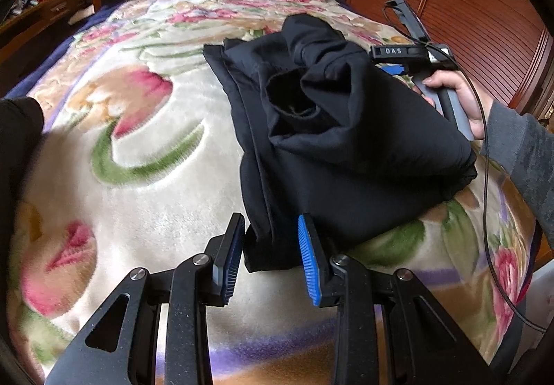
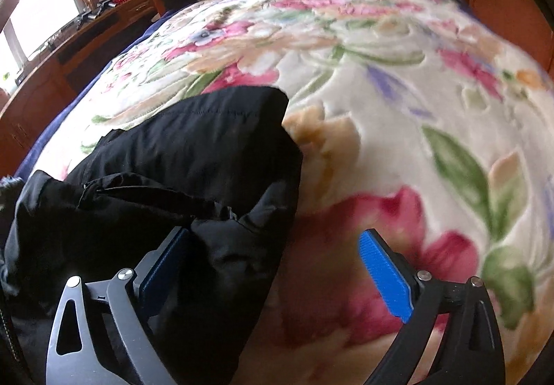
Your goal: Fold large clothes
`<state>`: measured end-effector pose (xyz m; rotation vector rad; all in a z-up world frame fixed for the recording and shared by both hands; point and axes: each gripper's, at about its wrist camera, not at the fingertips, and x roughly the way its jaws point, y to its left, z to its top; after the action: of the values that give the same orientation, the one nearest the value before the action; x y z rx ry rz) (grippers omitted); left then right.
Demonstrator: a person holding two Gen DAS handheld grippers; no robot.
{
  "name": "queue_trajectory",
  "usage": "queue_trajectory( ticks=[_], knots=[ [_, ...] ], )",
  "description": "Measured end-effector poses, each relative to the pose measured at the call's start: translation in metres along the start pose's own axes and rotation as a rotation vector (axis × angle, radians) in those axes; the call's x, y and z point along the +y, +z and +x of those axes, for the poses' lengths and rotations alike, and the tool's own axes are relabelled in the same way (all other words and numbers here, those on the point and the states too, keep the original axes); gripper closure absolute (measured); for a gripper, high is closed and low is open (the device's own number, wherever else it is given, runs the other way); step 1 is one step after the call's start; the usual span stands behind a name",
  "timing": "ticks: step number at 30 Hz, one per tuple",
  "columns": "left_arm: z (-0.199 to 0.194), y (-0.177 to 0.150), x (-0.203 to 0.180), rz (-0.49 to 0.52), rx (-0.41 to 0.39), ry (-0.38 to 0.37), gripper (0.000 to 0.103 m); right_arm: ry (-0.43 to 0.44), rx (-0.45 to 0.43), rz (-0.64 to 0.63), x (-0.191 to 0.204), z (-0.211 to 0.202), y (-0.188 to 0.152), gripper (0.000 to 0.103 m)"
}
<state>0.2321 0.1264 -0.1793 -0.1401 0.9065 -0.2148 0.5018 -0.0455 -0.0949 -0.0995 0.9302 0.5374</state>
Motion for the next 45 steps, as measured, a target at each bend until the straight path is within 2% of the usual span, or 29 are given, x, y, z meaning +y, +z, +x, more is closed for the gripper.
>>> queue_trajectory(
  ticks=[2, 4, 5, 6, 7, 8, 12, 14, 16, 19, 22, 28, 32, 37, 42, 45],
  knots=[
    [0.001, -0.001, 0.002, -0.01, 0.009, -0.019, 0.07, 0.036, 0.01, 0.004, -0.001, 0.002, 0.0, 0.011],
    [0.0, -0.002, 0.003, -0.021, 0.013, -0.033, 0.07, 0.089, 0.019, 0.024, -0.002, 0.003, -0.001, 0.026],
    [0.001, -0.002, 0.004, -0.025, 0.016, -0.037, 0.07, 0.11, 0.022, 0.034, -0.003, 0.003, -0.001, 0.029],
    [0.001, -0.002, 0.005, -0.027, 0.019, -0.04, 0.07, 0.135, 0.027, 0.044, -0.004, 0.003, -0.001, 0.038],
    [0.001, -0.003, 0.005, -0.03, 0.021, -0.044, 0.07, 0.164, 0.032, 0.055, -0.005, 0.003, -0.001, 0.051],
    [0.001, -0.003, 0.005, -0.032, 0.022, -0.047, 0.07, 0.183, 0.036, 0.066, -0.006, 0.004, -0.001, 0.055],
    [-0.001, -0.006, 0.001, -0.02, 0.015, -0.05, 0.074, 0.153, 0.026, 0.027, 0.002, 0.0, -0.001, 0.067],
    [-0.003, -0.006, 0.001, -0.009, 0.008, -0.044, 0.082, 0.135, 0.008, -0.003, 0.006, -0.006, -0.002, 0.073],
    [-0.004, -0.006, -0.001, 0.011, 0.001, -0.042, 0.086, 0.101, -0.017, -0.034, 0.015, -0.011, -0.002, 0.077],
    [-0.007, -0.005, -0.001, 0.013, -0.012, -0.046, 0.088, 0.002, -0.089, -0.113, 0.034, -0.026, -0.007, 0.081],
    [-0.015, -0.004, -0.002, 0.02, -0.043, -0.046, 0.091, -0.052, -0.146, -0.164, 0.051, -0.043, -0.01, 0.082],
    [-0.038, -0.003, -0.01, 0.044, -0.13, -0.018, 0.097, -0.073, -0.196, -0.214, 0.068, -0.072, -0.014, 0.084],
    [-0.059, -0.003, -0.008, 0.026, -0.2, -0.015, 0.098, -0.08, -0.235, -0.236, 0.083, -0.087, -0.021, 0.084],
    [-0.074, -0.002, -0.004, 0.017, -0.251, -0.003, 0.099, -0.082, -0.27, -0.277, 0.102, -0.112, -0.034, 0.084],
    [-0.109, -0.007, -0.001, 0.024, -0.317, 0.022, 0.099, -0.067, -0.303, -0.305, 0.115, -0.134, -0.039, 0.085],
    [-0.133, -0.009, 0.006, 0.04, -0.353, 0.061, 0.099, -0.043, -0.325, -0.32, 0.13, -0.143, -0.037, 0.085]
  ],
)
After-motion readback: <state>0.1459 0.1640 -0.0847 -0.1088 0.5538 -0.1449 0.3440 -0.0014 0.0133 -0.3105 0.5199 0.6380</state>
